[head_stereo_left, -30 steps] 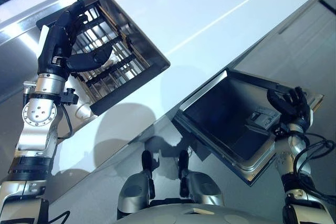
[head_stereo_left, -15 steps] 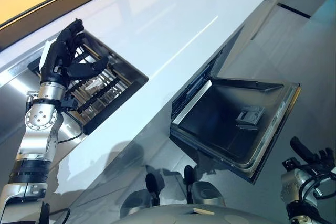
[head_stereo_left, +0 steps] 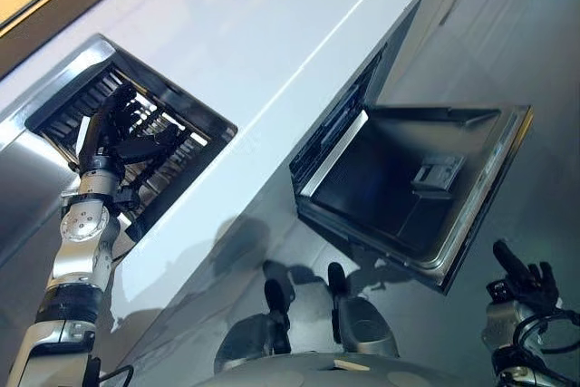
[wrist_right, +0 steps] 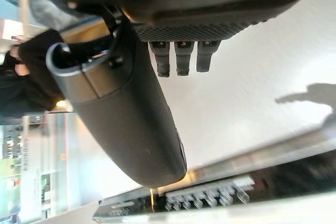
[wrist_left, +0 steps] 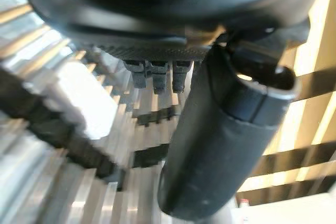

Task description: Pick up plates and place into dishwasher.

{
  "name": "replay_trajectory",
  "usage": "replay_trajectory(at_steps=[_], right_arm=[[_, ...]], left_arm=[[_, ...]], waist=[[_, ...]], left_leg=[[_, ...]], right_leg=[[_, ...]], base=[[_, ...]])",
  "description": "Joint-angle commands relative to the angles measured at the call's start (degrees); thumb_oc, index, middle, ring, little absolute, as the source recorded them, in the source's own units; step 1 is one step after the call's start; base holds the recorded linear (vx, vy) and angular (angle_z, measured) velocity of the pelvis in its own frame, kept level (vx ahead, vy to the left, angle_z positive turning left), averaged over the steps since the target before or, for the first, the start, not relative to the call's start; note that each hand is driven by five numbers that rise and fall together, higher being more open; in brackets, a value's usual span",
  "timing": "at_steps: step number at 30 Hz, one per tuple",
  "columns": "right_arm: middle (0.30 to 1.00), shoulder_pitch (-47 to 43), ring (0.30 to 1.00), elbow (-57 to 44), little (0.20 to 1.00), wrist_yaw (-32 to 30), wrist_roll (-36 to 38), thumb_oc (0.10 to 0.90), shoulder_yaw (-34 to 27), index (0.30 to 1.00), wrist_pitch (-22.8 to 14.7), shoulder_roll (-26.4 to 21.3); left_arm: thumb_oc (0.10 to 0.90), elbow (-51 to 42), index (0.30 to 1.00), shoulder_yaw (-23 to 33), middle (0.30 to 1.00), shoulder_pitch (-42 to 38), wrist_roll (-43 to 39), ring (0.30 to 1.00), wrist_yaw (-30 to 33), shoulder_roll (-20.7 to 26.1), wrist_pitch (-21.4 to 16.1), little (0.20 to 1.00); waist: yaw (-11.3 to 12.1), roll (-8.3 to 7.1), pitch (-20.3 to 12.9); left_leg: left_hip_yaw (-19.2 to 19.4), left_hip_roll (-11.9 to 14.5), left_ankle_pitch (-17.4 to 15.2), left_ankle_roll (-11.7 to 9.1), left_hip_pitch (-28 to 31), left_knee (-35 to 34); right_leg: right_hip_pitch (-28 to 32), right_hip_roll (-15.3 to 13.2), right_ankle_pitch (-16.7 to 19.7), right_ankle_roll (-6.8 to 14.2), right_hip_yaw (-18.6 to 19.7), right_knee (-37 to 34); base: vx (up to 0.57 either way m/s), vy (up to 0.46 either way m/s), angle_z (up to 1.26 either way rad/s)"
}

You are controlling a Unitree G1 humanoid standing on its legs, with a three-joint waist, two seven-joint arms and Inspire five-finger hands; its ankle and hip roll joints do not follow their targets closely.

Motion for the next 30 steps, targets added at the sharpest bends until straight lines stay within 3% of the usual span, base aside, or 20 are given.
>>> replay_trajectory(at_steps=[1, 8, 14, 19, 24, 30], right_arm=[[0.9, -2.63, 0.9, -1.02, 0.9, 5.03, 6.77, 0.8, -0.45, 0.9, -5.47, -4.86], [0.9, -5.49, 0.9, -0.2, 0.9, 7.7, 9.76, 0.8, -0.18, 0.9, -5.94, -6.49], [0.9, -6.33, 0.9, 1.5, 0.9, 9.45, 10.5, 0.8, -0.58, 0.9, -5.63, -8.21], [0.9, -7.04, 0.9, -0.48, 0.9, 21.65, 15.41, 0.8, 0.44, 0.9, -3.37, -8.3], [0.9, -9.3, 0.9, -3.7, 0.9, 38.46, 21.54, 0.8, 2.38, 0.9, 1.24, -8.41], [0.9, -10.74, 0.9, -18.09, 0.9, 55.33, 24.44, 0.8, 9.04, 0.9, 9.86, -4.19]], left_arm=[[0.8, -4.02, 0.9, 3.01, 0.9, -6.34, -5.05, 0.9, 1.02, 0.88, -10.32, 0.9], [0.8, -7.26, 0.9, 5.45, 0.9, -8.64, -9.41, 0.9, 0.8, 0.84, -8.95, 0.9], [0.8, -8.94, 0.9, 6.8, 0.9, -9.08, -11.07, 0.9, 2.05, 1.01, -7.77, 0.9], [0.8, -9.43, 0.9, 8.03, 0.9, -7.27, -11.6, 0.9, 1.76, 0.51, -7.72, 0.9], [0.8, -8.97, 0.9, 8.35, 0.9, -6.41, -11.43, 0.9, 1.3, 0.44, -9.23, 0.9], [0.8, -8.99, 0.9, 7.14, 0.9, -6.64, -9.72, 0.9, 0.74, 0.67, -10.1, 0.9]], waist=[[0.18, -0.26, 2.96], [0.88, 2.2, 5.02], [1.46, 3.64, 5.02], [1.74, 4.45, 5.02], [2.16, 4.25, 5.02], [3.11, 2.69, 5.02]], left_leg=[[-1.55, -2.52, -9.46, 1.46, -8.01, 15.12], [-2.52, -4.05, -10.29, 1.64, -17.35, 21.28], [-3.14, -4.78, -10.34, 1.67, -21.19, 23.22], [-3.05, -5.14, -10.19, 1.38, -21.71, 23.59], [-2.95, -4.85, -9.92, 1.21, -22.7, 23.61], [-2.63, -4.28, -9.18, 1.55, -23.53, 22.49]], right_leg=[[-7.83, 0.32, -11.67, -1.92, -2.63, 18.69], [-19.16, -0.11, -15.3, -3.42, -3.01, 29.1], [-23.42, -0.69, -16.4, -3.96, -2.87, 32.63], [-24.32, -1.07, -16.36, -3.97, -2.5, 33.22], [-24.98, -0.91, -15.14, -3.53, -1.94, 31.83], [-25.24, -0.71, -12.72, -2.25, -2.31, 28.76]], base=[[-0.1, -0.013, 0.09], [-0.05, 0.007, 0.05], [-0.01, 0.015, 0.04], [0.0, 0.051, 0.01], [-0.02, 0.034, -0.05], [-0.03, -0.007, -0.05]])
